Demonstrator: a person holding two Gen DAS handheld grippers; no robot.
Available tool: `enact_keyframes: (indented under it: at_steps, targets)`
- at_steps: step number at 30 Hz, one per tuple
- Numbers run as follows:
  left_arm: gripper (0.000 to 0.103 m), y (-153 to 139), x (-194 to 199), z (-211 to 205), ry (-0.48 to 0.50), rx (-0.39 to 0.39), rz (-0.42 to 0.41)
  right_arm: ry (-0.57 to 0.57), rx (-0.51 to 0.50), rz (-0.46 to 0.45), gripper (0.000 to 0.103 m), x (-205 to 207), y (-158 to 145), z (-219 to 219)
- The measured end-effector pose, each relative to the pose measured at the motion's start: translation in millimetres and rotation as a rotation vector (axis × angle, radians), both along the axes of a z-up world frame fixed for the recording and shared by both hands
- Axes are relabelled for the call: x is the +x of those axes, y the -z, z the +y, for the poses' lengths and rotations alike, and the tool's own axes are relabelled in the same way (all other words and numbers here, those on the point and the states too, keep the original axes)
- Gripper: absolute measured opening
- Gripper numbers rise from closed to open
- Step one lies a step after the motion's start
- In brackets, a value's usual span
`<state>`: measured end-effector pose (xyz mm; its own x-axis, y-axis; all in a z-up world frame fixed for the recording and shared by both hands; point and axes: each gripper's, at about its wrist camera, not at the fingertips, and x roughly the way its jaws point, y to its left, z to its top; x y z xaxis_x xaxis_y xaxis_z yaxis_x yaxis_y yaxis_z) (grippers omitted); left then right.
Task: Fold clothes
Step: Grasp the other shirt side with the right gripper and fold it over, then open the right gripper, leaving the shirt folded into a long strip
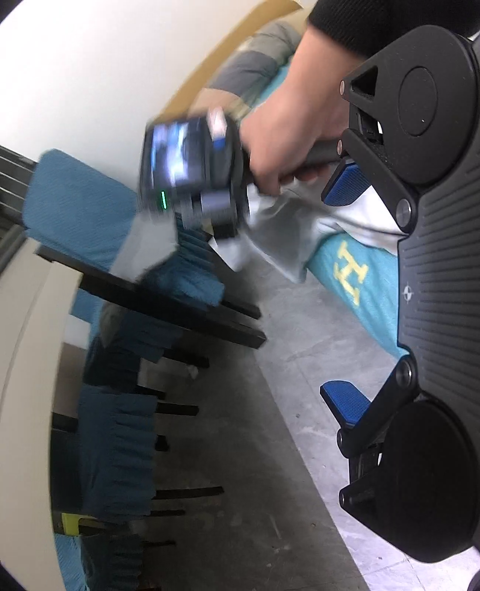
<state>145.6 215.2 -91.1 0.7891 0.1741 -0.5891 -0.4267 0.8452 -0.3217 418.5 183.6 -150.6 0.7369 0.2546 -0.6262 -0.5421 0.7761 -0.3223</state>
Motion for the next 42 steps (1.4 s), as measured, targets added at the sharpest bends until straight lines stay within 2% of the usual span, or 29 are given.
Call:
enact_keyframes:
  at_steps: [4, 8, 11, 13, 17, 19, 22, 23, 24, 25, 26, 32, 38, 42]
  targets:
    - [0.102, -10, -11, -11, 0.022, 0.025, -0.076, 0.103, 0.215, -0.171, 0.004, -20, -66, -67]
    - [0.102, -22, -18, -29, 0.089, 0.032, -0.129, 0.295, 0.377, -0.273, 0.004, -31, -104, -155]
    - [0.102, -20, -17, -42, 0.149, 0.031, -0.125, 0.443, 0.469, -0.312, 0.004, -38, -104, -226]
    - [0.102, -17, -15, -52, 0.189, 0.032, -0.116, 0.557, 0.530, -0.291, 0.004, -35, -88, -276]
    - [0.102, -12, -12, -71, 0.270, 0.035, -0.099, 0.722, 0.586, -0.179, 0.005, -23, -35, -352]
    - [0.102, -7, -8, -80, 0.298, 0.036, -0.084, 0.754, 0.586, -0.137, 0.007, -20, -16, -374]
    - [0.102, -4, -9, -89, 0.327, 0.050, -0.073, 0.697, 0.589, -0.056, 0.009, -12, -2, -378]
    - [0.102, -3, -9, -93, 0.336, 0.054, -0.069, 0.674, 0.583, -0.037, 0.019, -13, -3, -377]
    - [0.102, -2, -9, -96, 0.346, 0.059, -0.065, 0.648, 0.580, -0.019, 0.045, -17, -7, -377]
    - [0.102, -1, -9, -99, 0.355, 0.064, -0.061, 0.618, 0.587, -0.009, 0.060, -21, -11, -377]
    - [0.102, 0, -10, -102, 0.364, 0.068, -0.058, 0.590, 0.597, -0.008, 0.078, -28, -17, -375]
    - [0.102, 1, -16, -124, 0.427, 0.117, -0.045, 0.477, 0.617, -0.030, 0.077, -89, -66, -357]
    - [0.102, -29, -53, -144, 0.487, 0.137, -0.090, 0.456, 0.644, -0.038, 0.077, -213, -113, -355]
    - [0.102, -56, -82, -164, 0.531, 0.223, -0.117, 0.460, 0.648, -0.073, 0.077, -304, -130, -358]
